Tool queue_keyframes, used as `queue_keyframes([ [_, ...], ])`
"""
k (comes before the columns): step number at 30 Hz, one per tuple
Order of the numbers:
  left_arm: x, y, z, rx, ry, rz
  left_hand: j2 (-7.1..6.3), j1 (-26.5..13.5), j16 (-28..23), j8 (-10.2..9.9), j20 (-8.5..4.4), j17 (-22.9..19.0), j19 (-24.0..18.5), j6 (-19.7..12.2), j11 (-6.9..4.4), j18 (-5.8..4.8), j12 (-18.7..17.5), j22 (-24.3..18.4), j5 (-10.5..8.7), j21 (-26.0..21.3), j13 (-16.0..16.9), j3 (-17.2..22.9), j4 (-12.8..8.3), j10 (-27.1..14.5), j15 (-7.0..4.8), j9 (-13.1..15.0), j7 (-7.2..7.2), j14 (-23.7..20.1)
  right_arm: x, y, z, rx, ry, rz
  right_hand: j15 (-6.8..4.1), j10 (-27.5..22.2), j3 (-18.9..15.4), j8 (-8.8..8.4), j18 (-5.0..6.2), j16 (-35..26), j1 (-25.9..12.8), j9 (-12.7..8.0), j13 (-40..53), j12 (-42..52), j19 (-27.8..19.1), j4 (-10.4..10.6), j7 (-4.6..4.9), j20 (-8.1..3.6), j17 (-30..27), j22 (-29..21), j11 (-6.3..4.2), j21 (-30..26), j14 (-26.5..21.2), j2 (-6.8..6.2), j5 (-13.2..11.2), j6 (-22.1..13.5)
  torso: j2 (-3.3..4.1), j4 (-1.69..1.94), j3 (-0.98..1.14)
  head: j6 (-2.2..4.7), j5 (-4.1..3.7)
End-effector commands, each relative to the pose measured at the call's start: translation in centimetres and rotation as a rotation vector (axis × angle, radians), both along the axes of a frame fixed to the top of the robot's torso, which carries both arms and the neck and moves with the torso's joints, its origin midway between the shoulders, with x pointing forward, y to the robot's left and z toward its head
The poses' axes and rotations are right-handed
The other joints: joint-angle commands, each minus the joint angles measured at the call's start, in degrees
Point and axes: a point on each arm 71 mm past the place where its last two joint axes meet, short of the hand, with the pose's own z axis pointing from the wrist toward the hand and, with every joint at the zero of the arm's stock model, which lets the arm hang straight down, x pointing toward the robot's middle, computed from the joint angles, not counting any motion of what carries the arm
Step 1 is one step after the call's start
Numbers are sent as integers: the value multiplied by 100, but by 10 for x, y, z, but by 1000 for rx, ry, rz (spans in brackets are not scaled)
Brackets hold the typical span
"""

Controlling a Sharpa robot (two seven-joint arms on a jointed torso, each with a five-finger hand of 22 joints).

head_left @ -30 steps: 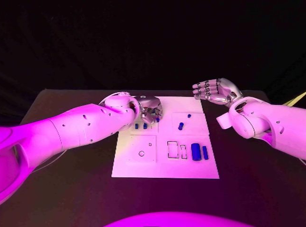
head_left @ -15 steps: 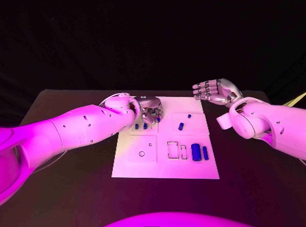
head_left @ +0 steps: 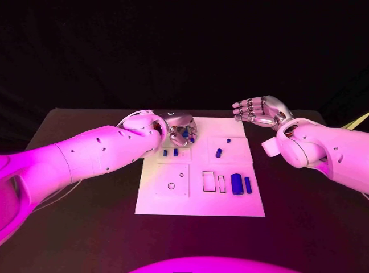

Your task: Assemble the parts on the task board

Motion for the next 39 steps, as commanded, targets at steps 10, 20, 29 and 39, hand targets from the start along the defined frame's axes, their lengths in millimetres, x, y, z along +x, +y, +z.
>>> queue_keyframes([
  [10,0,23,17,-37,15,46,-3,-134,128,101,-10,105,76,82,-11,-233,-72,116,33,71,-11,-109,88,60,-6,143,22,51,0,-3,0,-1,-2,-5,24,-88,-92,-102,17,-86,-30,-40,-33,-71,82,-1,272,19,-53,-28,2,-41,-43,134,87,50,-9,21,-3,33,38],
  [20,1,48,17,-23,45,87,-6,-136,116,101,-9,65,71,84,-10,-231,-79,107,34,62,-12,-108,88,63,-5,143,22,33,0,-5,0,-3,-3,-10,24,-88,-92,-102,17,-86,-30,-40,-33,-71,82,-1,272,19,-53,-28,2,-41,-43,134,87,50,1,16,-15,27,47],
  [29,1,59,15,-17,62,105,-13,-144,105,99,-8,34,73,86,-8,-233,-95,108,32,62,-15,-110,94,64,-3,145,23,19,0,-5,0,-3,-3,-8,24,-88,-92,-102,17,-86,-30,-40,-33,-71,82,-1,272,19,-53,-28,2,-41,-43,134,87,50,-3,5,-8,10,64],
  [39,1,64,14,-11,82,111,-13,-144,94,100,-7,0,66,90,-8,-230,-103,98,30,51,-16,-108,95,69,-3,146,22,4,0,-5,0,-3,-2,-8,23,-82,-96,-102,18,-83,-32,-43,-34,-68,93,-2,270,19,-66,-65,1,-41,-37,132,84,60,-4,5,-3,-3,66],
])
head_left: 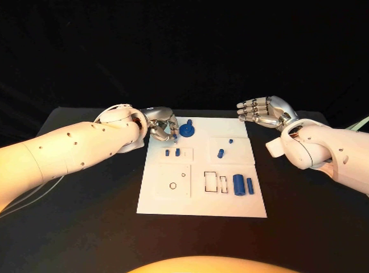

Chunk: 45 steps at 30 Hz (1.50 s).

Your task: Assemble the parts on the task board

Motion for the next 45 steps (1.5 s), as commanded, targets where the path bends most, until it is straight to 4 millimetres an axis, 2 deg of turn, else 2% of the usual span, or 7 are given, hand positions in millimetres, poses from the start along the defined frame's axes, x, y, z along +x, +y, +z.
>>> queue_keyframes([
  [1,-1,-2,0,-3,13,-7,31,-99,87,100,-7,-18,60,67,-9,-228,-52,91,30,44,-16,-108,95,69,-2,145,2,-6,0,1,0,1,-1,4,23,-82,-96,-102,18,-83,-32,-43,-34,-68,92,-2,270,19,-39,-24,1,-41,-37,132,84,59,-3,-2,1,-5,1],
  [45,2,-3,-8,25,66,-11,32,-105,56,92,-4,-91,45,66,-5,-225,-90,70,21,18,-20,-105,106,81,-1,148,5,-44,-1,2,-1,2,-1,7,23,-82,-96,-102,18,-83,-32,-43,-34,-68,92,-2,270,19,-39,-24,1,-41,-37,132,84,59,0,-1,2,-40,-7],
])
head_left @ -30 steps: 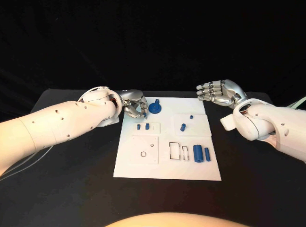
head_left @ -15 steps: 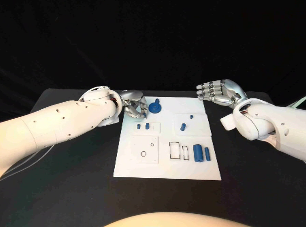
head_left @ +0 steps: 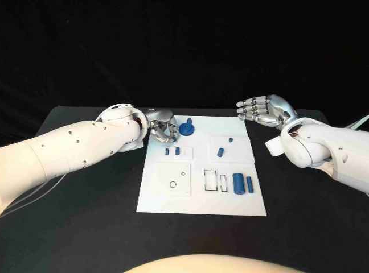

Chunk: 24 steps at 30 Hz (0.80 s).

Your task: Assemble the parts on the task board

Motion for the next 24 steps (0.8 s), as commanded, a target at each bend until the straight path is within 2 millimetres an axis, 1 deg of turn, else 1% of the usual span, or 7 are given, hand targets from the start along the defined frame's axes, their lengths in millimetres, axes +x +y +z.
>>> queue_keyframes([
  [1,0,-3,0,-1,2,-8,32,-105,57,92,-4,-64,46,66,-6,-225,-76,71,21,19,-19,-105,106,80,-1,148,5,-41,0,1,0,1,-1,5,23,-82,-96,-102,18,-83,-32,-42,-34,-68,91,-2,270,19,-35,-24,1,-41,-37,132,84,59,0,2,0,-2,-3],
  [14,1,-5,-3,4,6,-7,41,-102,54,90,-3,-60,34,67,-7,-221,-92,55,20,1,-20,-99,110,89,-1,149,4,-41,0,1,0,2,-1,7,23,-82,-96,-102,18,-83,-32,-42,-34,-68,91,-2,270,19,-35,-24,1,-41,-37,132,84,59,1,-3,-2,-6,-11],
  [24,1,-4,-6,25,18,-11,52,-94,41,90,-2,-98,54,73,-9,-227,-102,74,20,21,-19,-94,112,104,-2,152,2,-57,-1,1,0,2,0,6,23,-82,-96,-102,18,-83,-32,-42,-34,-68,91,-2,270,19,-35,-24,1,-41,-37,132,84,59,-1,3,3,-15,-16],
])
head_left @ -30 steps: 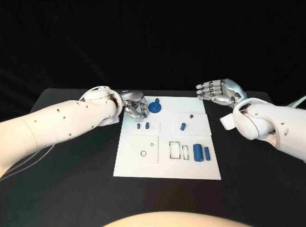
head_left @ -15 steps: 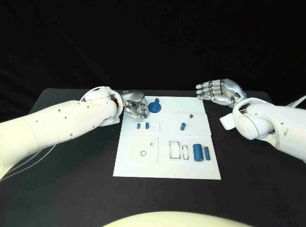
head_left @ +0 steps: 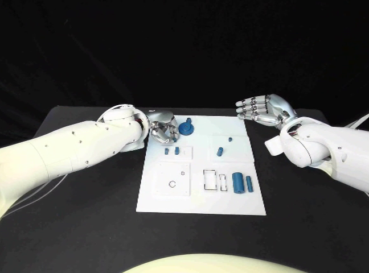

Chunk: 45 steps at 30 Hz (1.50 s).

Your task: Assemble the parts on the task board

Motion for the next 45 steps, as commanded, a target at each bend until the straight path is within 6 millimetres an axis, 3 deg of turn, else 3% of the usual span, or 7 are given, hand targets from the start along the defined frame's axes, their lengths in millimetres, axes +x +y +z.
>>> queue_keyframes([
  [1,0,0,-1,7,5,-4,52,-94,41,90,-3,-60,54,73,-10,-227,-52,74,20,21,-19,-94,111,103,-2,152,3,-56,0,1,0,1,-1,5,23,-82,-96,-102,18,-83,-32,-42,-34,-68,72,-2,270,0,-35,-24,1,-41,-37,132,84,59,2,4,3,-1,0],
  [13,0,0,-1,-1,-6,-6,40,-86,38,80,-4,-59,34,62,-9,-219,-73,46,17,-9,-19,-96,104,114,-4,152,6,-54,-1,0,0,1,-1,4,23,-82,-96,-102,18,-83,-32,-42,-34,-68,72,-2,270,0,-35,-24,1,-41,-37,132,84,59,4,5,-1,2,2],
  [16,0,0,0,-9,-12,-6,9,-77,33,-48,4,-42,35,-127,9,-219,-154,21,20,-34,-18,-85,104,147,9,100,42,-45,-1,0,0,1,-1,4,23,-82,-96,-102,18,-83,-32,-42,-34,-68,72,-2,270,0,-35,-24,1,-41,-37,132,84,59,2,5,-2,6,3],
  [27,0,0,1,-26,-22,-6,-48,-78,30,-213,6,-39,47,-368,-2,-216,-249,-6,23,-57,-6,-83,118,206,5,22,51,-35,0,0,0,1,-1,3,24,-87,-101,-112,18,-83,-34,-52,-36,-70,87,-4,272,1,-64,-94,2,-41,-37,133,83,61,2,4,-1,7,7],
  [45,-1,6,0,-16,-3,4,-115,-126,-10,-241,9,-139,4,-402,7,-204,-305,-70,22,-127,-4,-120,142,189,9,3,51,-88,0,-1,0,-1,-1,0,26,-91,-107,-116,16,-85,-39,-55,-37,-71,88,-4,273,1,-72,-113,4,-42,-40,126,80,59,0,2,-3,-4,5],
])
